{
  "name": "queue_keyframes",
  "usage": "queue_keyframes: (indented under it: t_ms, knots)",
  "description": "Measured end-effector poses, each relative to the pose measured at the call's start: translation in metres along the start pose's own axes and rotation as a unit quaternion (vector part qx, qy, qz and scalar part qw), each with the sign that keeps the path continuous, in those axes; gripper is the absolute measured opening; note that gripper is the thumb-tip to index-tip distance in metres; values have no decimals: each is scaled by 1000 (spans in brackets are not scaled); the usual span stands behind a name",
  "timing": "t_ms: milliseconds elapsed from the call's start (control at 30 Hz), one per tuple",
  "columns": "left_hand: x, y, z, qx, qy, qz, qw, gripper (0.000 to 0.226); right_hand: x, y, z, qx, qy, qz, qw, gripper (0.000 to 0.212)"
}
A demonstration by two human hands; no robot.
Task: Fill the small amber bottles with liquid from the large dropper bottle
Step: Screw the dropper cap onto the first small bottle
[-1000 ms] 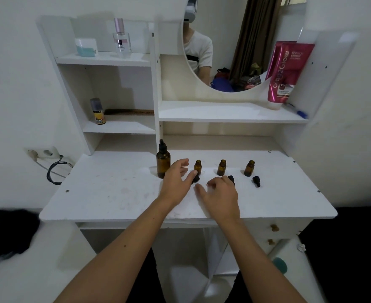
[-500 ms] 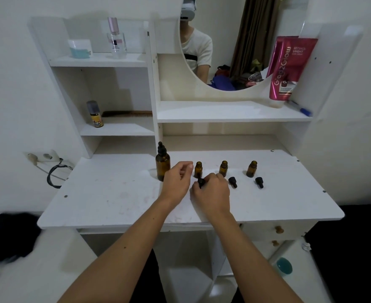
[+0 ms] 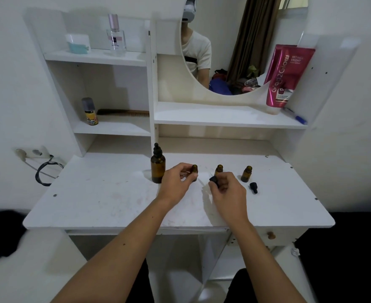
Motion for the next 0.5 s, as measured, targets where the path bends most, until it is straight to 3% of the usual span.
queue_keyframes:
  t_ms: [367, 500]
  knots:
    - [-2, -2, -1, -4, -12, 3, 1000, 28, 30, -38, -6, 15, 13, -120, 993, 18]
    - [-2, -3, -1, -3, -11, 3, 1000, 29, 41, -42, 0, -46, -21, -126, 991, 15]
Point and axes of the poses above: each hand's wrist, its own x-axis towards the middle knuckle, its own z-axis out of the palm, y = z × x, the point moved 9 cm from there along x, towards the middle knuckle, and after that the axes turned 12 degrees about -y, right-handed, at the moved point
